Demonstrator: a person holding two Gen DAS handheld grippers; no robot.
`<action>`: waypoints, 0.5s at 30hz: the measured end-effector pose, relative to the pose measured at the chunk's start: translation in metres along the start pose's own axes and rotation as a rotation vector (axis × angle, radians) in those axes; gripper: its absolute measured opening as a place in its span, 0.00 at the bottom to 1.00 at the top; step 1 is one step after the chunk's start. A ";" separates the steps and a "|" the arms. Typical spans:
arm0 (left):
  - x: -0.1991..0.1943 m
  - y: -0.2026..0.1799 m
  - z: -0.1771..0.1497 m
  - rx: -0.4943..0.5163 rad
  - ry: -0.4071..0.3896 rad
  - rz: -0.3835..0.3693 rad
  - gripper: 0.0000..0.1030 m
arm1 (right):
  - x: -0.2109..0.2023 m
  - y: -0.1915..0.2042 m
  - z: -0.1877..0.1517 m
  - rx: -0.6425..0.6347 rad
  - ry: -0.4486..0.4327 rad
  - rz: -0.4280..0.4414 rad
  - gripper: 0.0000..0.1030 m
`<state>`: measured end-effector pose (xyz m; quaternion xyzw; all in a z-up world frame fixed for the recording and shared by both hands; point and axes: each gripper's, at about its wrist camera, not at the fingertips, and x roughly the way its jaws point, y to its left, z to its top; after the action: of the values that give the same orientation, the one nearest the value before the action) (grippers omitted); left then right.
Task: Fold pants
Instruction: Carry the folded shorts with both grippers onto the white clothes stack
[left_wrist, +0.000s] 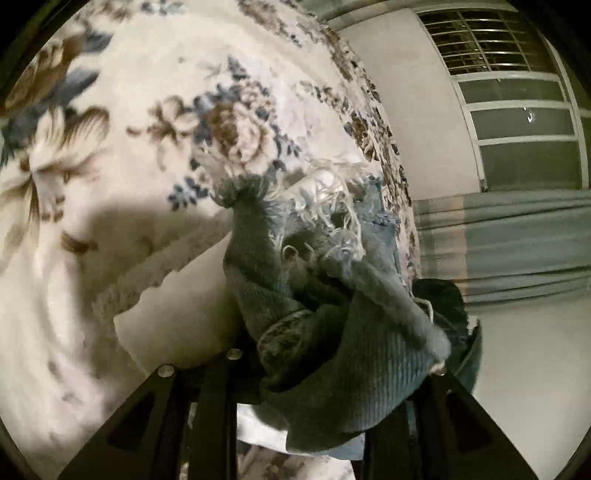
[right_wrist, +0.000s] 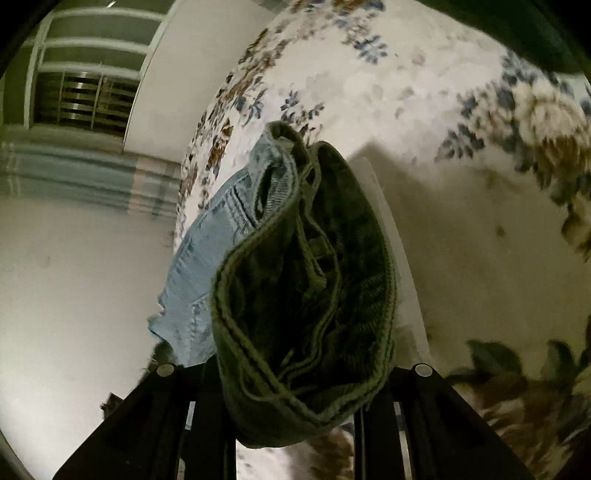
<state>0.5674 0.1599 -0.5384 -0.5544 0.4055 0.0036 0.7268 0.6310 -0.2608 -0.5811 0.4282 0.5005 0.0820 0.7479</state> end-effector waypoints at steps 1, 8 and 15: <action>-0.001 0.002 0.001 -0.010 0.011 -0.004 0.26 | 0.000 -0.001 -0.001 0.009 0.020 0.001 0.27; -0.021 -0.021 -0.003 0.156 0.082 0.119 0.36 | -0.006 -0.002 -0.006 -0.028 0.072 -0.132 0.60; -0.049 -0.055 -0.015 0.411 0.015 0.332 0.90 | -0.044 0.037 -0.034 -0.220 0.012 -0.391 0.81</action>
<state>0.5510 0.1485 -0.4666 -0.3211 0.4885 0.0361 0.8105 0.5931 -0.2436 -0.5291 0.2385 0.5665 -0.0079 0.7887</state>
